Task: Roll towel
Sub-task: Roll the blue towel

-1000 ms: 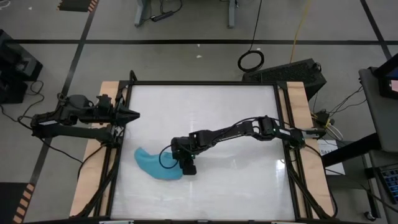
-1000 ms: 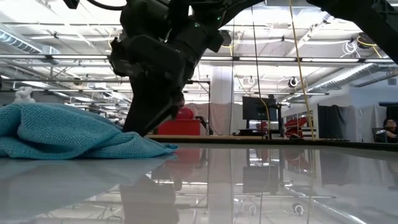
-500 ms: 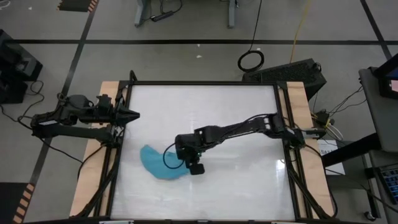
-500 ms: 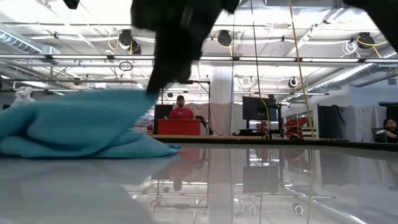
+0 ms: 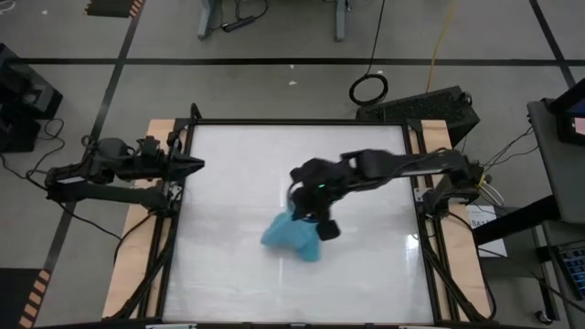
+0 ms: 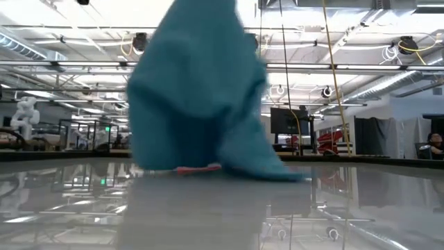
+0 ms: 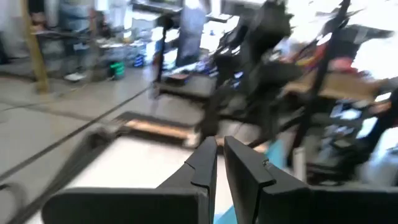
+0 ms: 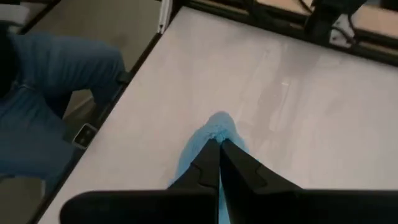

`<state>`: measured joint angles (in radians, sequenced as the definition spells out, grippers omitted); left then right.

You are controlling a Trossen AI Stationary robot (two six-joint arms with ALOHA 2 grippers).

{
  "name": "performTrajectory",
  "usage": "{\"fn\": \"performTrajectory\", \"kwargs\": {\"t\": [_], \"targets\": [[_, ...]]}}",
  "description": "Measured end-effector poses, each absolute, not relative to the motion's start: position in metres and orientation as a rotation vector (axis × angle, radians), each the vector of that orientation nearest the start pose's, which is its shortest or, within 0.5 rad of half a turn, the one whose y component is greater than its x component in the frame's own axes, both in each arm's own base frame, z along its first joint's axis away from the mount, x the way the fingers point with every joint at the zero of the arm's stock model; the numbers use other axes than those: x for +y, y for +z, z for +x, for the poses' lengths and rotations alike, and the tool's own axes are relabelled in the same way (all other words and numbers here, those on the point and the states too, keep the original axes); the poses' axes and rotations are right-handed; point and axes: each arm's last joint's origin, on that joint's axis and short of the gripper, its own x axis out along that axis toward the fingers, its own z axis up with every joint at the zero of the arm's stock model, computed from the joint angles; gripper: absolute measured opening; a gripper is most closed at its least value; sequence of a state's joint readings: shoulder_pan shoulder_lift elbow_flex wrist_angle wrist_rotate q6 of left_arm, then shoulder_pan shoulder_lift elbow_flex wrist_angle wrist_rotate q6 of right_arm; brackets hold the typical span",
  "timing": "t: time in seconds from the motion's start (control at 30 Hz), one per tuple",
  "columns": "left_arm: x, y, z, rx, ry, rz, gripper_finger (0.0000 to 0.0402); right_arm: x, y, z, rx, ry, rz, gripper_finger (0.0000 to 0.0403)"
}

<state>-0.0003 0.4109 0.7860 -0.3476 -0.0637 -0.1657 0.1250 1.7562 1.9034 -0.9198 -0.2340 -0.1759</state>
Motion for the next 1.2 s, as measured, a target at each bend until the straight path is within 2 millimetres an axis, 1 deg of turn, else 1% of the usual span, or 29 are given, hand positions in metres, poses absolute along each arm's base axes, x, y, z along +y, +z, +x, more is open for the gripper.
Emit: {"fn": "performTrajectory", "kwargs": {"t": [0.07,0.13,0.2,0.3,0.37,0.47,0.53,0.6,0.67,0.77,0.9,1.0,1.1,1.2], "targets": [[0.003,0.351,0.090,0.037,0.109,-0.132,0.0038,0.051,0.401,0.354,0.741,0.419,-0.145,0.0000],[0.004,0.343,0.108,0.139,0.139,-0.105,0.0039,0.050,0.405,0.342,0.780,0.447,-0.141,0.0000],[0.004,0.329,0.132,0.254,0.148,-0.081,0.0046,0.050,0.405,0.331,0.840,0.495,-0.097,0.0000],[0.002,0.309,0.172,0.390,0.138,-0.045,0.0070,0.055,0.400,0.321,0.958,0.510,-0.009,0.0000],[0.000,0.294,0.199,0.455,0.122,0.001,0.0093,0.063,0.394,0.317,1.051,0.506,0.032,0.0000],[-0.002,0.273,0.237,0.479,0.097,0.071,0.0135,0.081,0.384,0.315,1.152,0.517,0.055,0.0000],[-0.003,0.258,0.258,0.483,0.087,0.108,0.0162,0.097,0.375,0.316,1.214,0.525,0.061,0.0000],[-0.003,0.243,0.275,0.491,0.078,0.142,0.0185,0.113,0.366,0.317,1.269,0.527,0.041,0.0000],[-0.004,0.231,0.288,0.516,0.057,0.175,0.0198,0.131,0.355,0.317,1.328,0.491,-0.003,0.0000],[-0.006,0.210,0.302,0.566,-0.027,0.188,0.0203,0.156,0.335,0.317,1.420,0.443,-0.049,0.0000],[-0.009,0.193,0.319,0.602,-0.096,0.191,0.0203,0.186,0.308,0.320,1.508,0.382,-0.089,0.0000],[-0.010,0.183,0.329,0.625,-0.179,0.188,0.0203,0.205,0.286,0.324,1.552,0.332,-0.113,0.0000],[-0.013,0.175,0.340,0.635,-0.296,0.131,0.0203,0.219,0.265,0.328,1.582,0.278,-0.142,0.0000],[-0.014,0.162,0.350,0.674,-0.326,0.072,0.0203,0.232,0.246,0.330,1.616,0.251,-0.156,0.0000]]}}
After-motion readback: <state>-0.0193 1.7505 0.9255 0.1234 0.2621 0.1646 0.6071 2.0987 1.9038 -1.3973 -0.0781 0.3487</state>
